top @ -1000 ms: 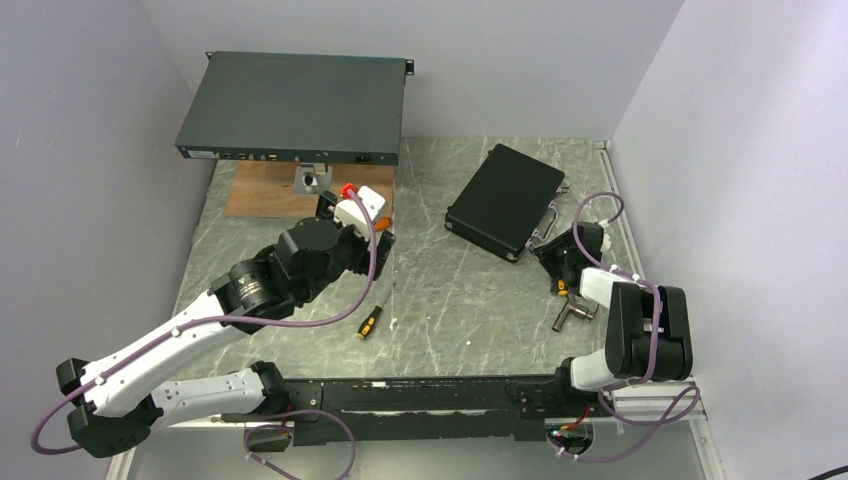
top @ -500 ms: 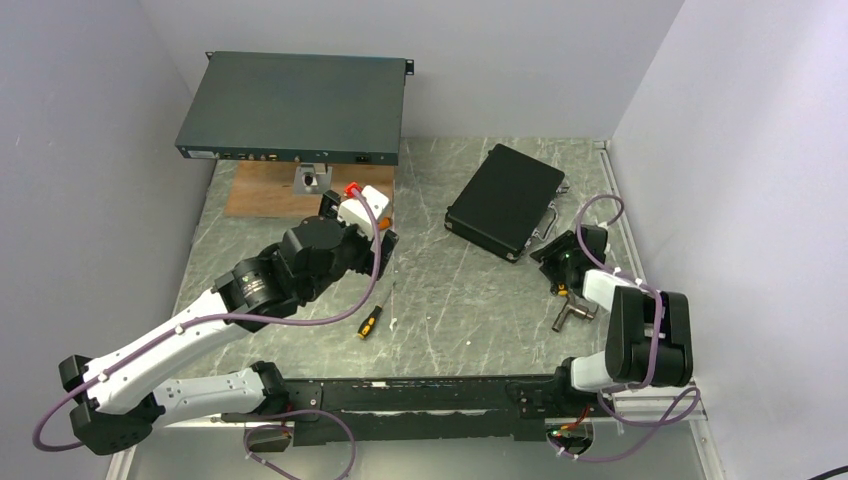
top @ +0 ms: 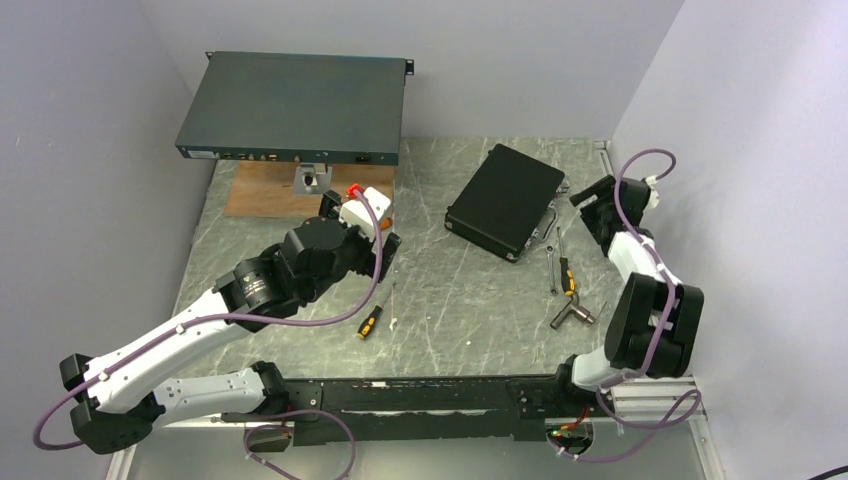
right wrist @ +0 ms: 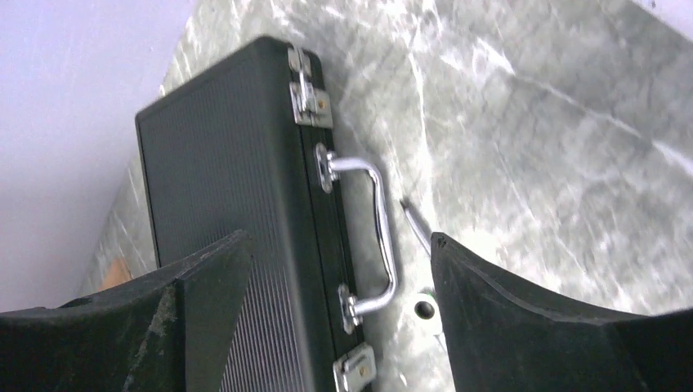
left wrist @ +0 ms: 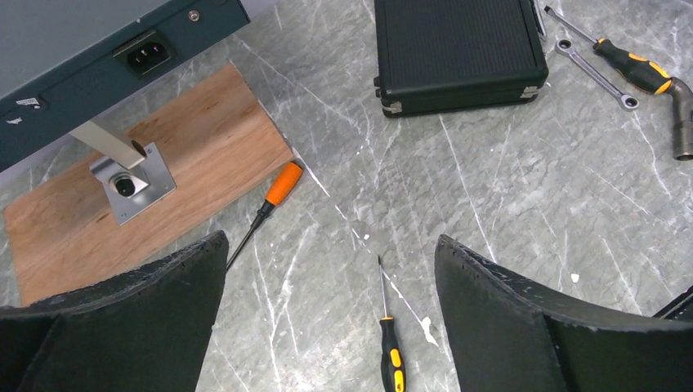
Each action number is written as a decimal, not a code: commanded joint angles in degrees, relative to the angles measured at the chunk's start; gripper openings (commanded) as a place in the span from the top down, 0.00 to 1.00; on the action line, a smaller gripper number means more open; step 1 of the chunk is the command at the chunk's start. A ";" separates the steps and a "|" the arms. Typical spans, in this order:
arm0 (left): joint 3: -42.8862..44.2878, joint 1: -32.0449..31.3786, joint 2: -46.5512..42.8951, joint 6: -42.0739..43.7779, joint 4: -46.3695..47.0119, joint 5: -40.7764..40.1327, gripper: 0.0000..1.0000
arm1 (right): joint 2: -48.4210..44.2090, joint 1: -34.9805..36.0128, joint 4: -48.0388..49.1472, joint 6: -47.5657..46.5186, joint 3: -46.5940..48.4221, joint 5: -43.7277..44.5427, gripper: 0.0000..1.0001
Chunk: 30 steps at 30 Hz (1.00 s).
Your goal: Pack up texas hold em set
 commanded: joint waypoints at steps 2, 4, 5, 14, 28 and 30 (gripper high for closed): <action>2.42 -0.37 0.27 -0.24 0.25 -0.04 0.01 | 8.39 -0.76 3.54 -1.25 7.60 0.91 0.21; 2.60 -0.36 0.75 -0.24 0.07 0.38 0.01 | 11.88 -0.97 4.44 -2.15 10.56 0.13 0.24; 2.60 -0.36 0.92 -0.15 0.07 0.59 0.01 | 13.63 -1.03 4.67 -2.70 12.65 -0.82 0.27; 2.96 -0.36 2.98 0.23 -0.23 1.98 0.01 | 20.81 -1.43 5.09 -4.31 18.32 -1.90 0.47; 2.69 -0.37 3.76 0.25 -0.05 1.64 0.01 | 27.91 -1.40 6.06 -3.94 23.52 -5.58 0.56; 2.68 -0.36 3.87 0.29 -0.09 1.34 0.01 | 29.06 -1.37 5.92 -3.89 24.34 -5.73 0.57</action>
